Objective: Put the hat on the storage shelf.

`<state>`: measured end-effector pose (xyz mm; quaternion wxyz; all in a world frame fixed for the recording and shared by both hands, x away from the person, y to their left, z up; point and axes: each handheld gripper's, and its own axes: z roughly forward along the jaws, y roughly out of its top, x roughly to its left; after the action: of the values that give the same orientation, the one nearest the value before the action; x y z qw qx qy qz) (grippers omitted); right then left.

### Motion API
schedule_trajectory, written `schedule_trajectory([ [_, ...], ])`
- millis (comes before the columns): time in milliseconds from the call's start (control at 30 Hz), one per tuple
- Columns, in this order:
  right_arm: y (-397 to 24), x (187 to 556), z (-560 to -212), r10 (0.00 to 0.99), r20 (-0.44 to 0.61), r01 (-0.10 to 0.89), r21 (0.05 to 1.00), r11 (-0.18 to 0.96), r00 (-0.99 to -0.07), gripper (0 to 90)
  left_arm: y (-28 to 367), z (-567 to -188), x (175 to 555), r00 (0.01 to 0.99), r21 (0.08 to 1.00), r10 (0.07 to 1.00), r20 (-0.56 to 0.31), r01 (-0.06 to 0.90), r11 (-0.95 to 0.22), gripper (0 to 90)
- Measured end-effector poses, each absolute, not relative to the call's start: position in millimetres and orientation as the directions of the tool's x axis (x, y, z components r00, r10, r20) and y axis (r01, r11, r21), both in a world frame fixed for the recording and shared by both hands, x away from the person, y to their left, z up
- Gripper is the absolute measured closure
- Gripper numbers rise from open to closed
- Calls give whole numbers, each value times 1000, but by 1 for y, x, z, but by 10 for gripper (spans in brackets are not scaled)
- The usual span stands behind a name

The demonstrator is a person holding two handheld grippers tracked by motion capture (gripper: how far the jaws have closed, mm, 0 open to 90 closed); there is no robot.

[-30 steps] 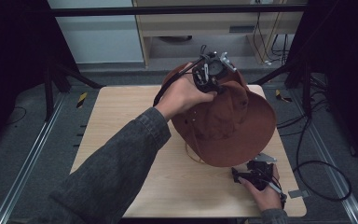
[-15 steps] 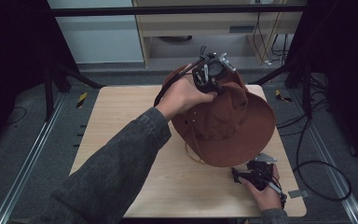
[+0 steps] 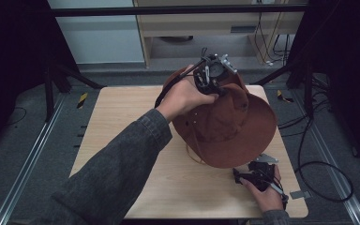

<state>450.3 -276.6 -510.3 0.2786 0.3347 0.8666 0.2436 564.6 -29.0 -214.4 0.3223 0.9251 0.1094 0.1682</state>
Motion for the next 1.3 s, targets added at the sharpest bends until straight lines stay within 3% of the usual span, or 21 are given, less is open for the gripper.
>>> schedule_trajectory([
  [1300,-277,450,-510,716,-320,445,608,657,-621,7,-23,-212,558,889,688,372,267,94,-720,467],
])
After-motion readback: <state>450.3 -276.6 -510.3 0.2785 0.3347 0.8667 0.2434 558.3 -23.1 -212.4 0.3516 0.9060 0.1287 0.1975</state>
